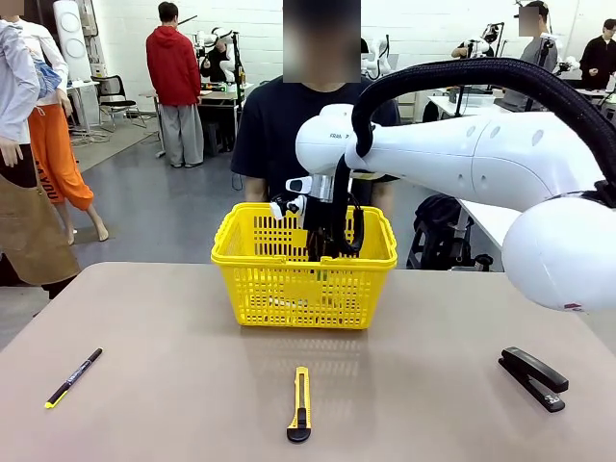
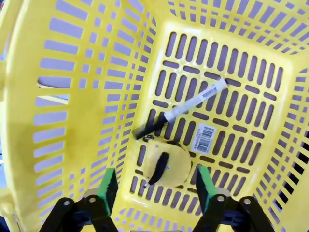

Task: Place the items the person wants into the basket.
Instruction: Pick up the item the person points to and place it in the Market Basket.

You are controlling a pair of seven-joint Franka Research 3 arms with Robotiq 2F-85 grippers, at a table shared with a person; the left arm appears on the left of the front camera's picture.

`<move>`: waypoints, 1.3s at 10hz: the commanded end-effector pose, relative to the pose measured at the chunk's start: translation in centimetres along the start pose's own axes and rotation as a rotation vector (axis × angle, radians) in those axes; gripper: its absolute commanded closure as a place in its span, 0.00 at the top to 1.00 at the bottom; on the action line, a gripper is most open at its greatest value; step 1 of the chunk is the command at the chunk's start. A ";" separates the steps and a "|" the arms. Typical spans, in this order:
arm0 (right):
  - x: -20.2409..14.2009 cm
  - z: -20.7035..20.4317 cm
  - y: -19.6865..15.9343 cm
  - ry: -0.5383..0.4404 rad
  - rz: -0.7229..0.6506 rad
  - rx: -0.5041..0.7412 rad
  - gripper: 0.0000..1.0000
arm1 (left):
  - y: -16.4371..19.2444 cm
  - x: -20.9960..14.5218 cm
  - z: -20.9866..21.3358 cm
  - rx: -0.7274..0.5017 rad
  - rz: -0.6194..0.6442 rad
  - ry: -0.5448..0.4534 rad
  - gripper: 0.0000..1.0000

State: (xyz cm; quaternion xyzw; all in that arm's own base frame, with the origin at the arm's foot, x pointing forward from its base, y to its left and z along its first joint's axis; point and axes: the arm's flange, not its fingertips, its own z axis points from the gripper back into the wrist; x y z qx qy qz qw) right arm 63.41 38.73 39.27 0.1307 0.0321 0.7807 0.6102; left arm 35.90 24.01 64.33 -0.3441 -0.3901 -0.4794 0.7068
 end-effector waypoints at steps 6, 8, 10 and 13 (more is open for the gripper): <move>-0.3 4.4 3.2 -0.036 0.016 -0.058 1.00 | -0.1 0.1 0.1 -0.001 -0.006 -0.009 1.00; -2.0 8.9 11.9 -0.064 0.034 -0.194 1.00 | -0.1 0.1 0.1 -0.001 -0.006 -0.009 1.00; -4.5 11.1 20.1 -0.071 -0.012 -0.278 1.00 | -0.1 0.1 0.1 -0.001 -0.006 -0.009 1.00; -8.2 9.5 30.6 -0.030 -0.132 -0.393 1.00 | -0.1 0.1 0.1 -0.001 -0.006 -0.009 1.00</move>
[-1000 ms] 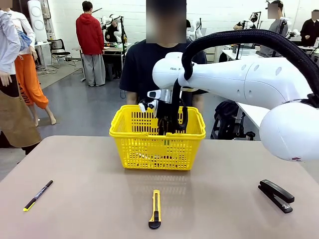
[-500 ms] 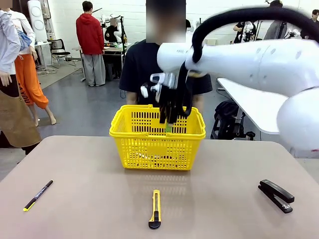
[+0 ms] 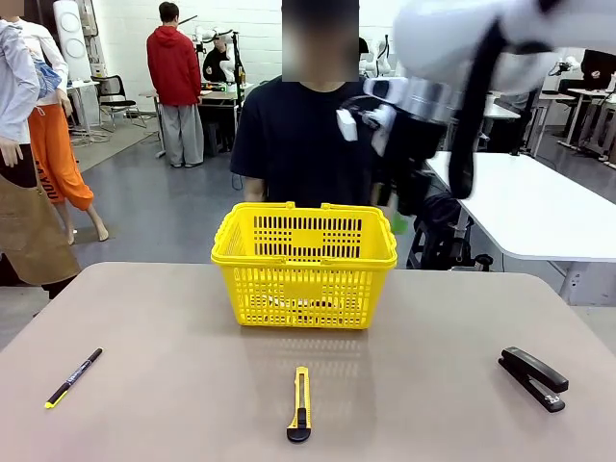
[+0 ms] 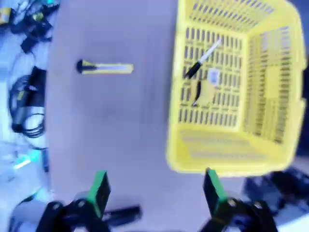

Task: Place the items the person wants into the basket.
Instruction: Pick up the item the person points to and place it in the Market Basket.

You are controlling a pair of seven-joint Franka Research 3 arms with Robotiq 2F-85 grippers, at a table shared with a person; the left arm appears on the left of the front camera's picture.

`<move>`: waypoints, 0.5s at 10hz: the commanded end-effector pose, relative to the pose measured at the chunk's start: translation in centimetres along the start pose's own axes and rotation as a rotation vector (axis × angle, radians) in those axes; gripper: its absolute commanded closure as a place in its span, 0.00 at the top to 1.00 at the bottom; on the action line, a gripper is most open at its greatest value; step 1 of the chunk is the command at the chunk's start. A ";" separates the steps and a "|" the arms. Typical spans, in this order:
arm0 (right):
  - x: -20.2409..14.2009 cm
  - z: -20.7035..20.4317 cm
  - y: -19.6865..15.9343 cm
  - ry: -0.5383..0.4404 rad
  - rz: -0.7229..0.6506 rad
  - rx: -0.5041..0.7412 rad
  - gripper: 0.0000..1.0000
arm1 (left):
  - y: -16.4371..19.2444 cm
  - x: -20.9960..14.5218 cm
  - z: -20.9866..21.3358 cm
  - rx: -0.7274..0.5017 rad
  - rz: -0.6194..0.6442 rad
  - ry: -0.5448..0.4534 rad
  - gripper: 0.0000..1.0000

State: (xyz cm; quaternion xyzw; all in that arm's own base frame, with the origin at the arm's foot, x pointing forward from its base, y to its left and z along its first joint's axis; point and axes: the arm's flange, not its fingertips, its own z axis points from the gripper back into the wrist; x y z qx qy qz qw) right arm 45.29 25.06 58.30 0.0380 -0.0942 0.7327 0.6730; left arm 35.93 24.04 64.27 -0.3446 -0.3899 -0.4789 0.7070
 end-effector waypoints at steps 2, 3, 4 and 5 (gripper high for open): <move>-4.7 -3.4 11.3 -0.039 -0.065 -0.173 1.00 | -0.2 0.1 0.1 0.000 -0.007 -0.009 1.00; -4.9 -3.5 11.3 -0.030 -0.083 -0.158 1.00 | -0.2 0.1 0.1 0.000 -0.007 -0.009 1.00; -4.9 -3.7 10.6 -0.019 -0.094 -0.128 1.00 | -0.2 0.1 0.1 0.000 -0.007 -0.009 1.00; -4.9 -4.1 9.9 -0.010 -0.108 -0.099 1.00 | -0.2 0.1 0.1 0.000 -0.007 -0.009 1.00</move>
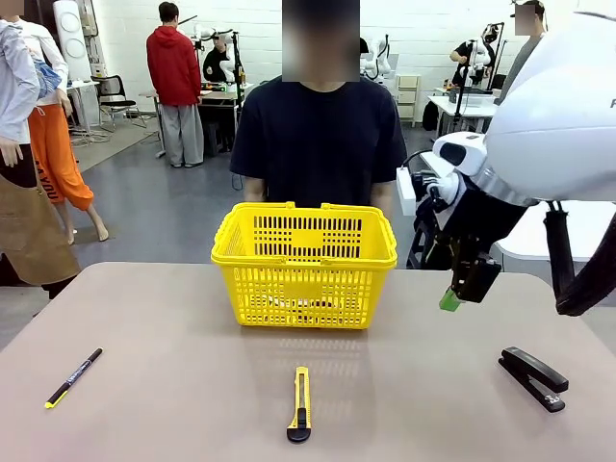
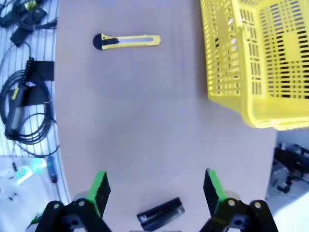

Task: Place the items the person wants into the basket.
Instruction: Pick up the item the person points to and place it in the Market Basket.

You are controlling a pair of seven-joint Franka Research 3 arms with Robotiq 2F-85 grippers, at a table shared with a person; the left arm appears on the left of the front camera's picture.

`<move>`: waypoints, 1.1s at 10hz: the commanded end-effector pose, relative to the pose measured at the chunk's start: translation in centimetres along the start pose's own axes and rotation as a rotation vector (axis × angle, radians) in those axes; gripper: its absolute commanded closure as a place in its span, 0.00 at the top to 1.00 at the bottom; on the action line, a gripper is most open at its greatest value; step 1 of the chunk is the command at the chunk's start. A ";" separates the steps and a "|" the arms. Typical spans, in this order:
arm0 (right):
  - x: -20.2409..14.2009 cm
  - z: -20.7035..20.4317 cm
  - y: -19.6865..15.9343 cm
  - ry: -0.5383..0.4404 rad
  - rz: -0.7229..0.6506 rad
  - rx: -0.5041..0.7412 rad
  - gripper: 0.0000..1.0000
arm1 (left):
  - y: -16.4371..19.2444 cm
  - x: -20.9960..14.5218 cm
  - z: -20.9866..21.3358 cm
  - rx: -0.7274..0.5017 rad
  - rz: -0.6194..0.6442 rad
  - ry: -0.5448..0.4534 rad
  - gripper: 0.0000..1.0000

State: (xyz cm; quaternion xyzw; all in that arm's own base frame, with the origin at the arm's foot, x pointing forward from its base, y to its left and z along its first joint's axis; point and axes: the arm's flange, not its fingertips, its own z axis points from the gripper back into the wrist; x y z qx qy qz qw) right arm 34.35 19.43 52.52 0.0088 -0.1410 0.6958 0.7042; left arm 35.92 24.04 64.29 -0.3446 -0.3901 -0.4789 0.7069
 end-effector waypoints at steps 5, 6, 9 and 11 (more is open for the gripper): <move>0.2 -1.1 -1.9 0.001 -0.037 0.033 1.00 | -0.2 0.1 0.1 0.000 -0.007 -0.008 1.00; 0.2 -1.1 -1.9 0.001 -0.037 0.033 1.00 | -0.2 0.1 0.1 0.000 -0.007 -0.008 1.00; 0.2 -1.1 -1.9 0.001 -0.037 0.033 1.00 | -0.2 0.1 0.1 0.000 -0.007 -0.008 1.00; 0.2 -1.1 -1.9 0.001 -0.037 0.033 1.00 | -0.2 0.1 0.1 0.000 -0.007 -0.008 1.00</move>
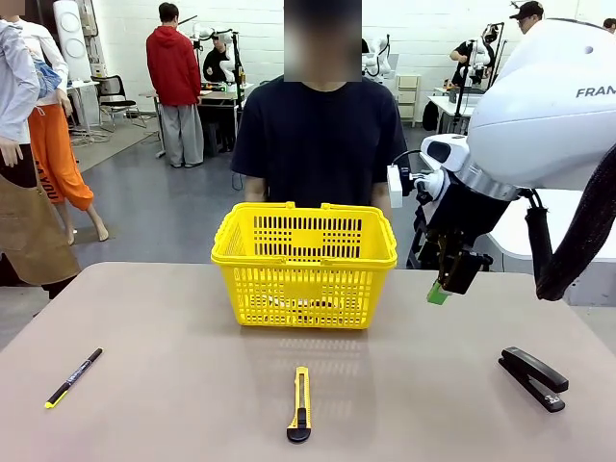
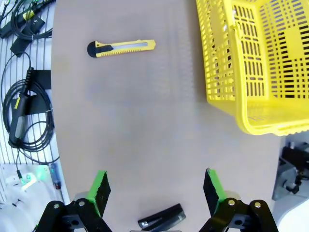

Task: Place the items the person wants into the basket.
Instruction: Pick up the item the person points to and place it in the Market Basket.

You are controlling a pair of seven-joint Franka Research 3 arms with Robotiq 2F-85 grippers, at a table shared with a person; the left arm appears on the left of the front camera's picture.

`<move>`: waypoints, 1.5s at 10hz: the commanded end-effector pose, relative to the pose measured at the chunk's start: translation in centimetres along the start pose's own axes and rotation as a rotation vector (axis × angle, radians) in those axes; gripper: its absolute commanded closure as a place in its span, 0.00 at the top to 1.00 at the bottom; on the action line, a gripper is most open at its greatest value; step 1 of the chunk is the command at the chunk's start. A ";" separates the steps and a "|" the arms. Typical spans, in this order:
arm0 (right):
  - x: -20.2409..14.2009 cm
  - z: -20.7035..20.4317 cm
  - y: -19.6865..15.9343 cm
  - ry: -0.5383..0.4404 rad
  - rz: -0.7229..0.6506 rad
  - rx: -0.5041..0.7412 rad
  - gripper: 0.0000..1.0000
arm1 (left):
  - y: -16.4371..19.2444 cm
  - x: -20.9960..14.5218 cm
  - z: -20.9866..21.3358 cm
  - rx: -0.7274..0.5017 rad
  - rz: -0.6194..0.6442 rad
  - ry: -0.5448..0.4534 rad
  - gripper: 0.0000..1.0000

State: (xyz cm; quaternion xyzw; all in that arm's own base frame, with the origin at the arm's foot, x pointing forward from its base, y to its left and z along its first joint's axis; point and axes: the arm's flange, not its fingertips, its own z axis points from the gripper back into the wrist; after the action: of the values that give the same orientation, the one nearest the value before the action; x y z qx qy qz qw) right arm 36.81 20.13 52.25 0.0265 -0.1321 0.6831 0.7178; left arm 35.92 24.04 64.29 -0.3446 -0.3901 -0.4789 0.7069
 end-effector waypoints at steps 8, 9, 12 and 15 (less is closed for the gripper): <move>-17.3 20.0 4.0 -0.158 -0.368 -0.044 1.00 | -0.2 0.1 0.1 -0.001 -0.007 -0.008 1.00; -20.0 21.8 4.7 -0.252 -0.402 -0.073 1.00 | -0.2 0.1 0.1 -0.001 -0.007 -0.008 1.00; -29.4 23.9 7.7 -0.671 -0.309 -0.236 1.00 | -0.2 0.1 0.1 -0.001 -0.007 -0.008 1.00; -36.0 21.5 7.5 -0.804 -0.190 -0.272 1.00 | -0.2 0.1 0.1 -0.001 -0.007 -0.008 1.00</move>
State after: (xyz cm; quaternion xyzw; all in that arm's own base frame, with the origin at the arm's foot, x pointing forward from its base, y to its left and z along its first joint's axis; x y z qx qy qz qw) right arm 23.62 -19.14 65.23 0.1900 -0.4787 0.5055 0.6923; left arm 35.90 24.08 64.28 -0.3445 -0.3901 -0.4785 0.7072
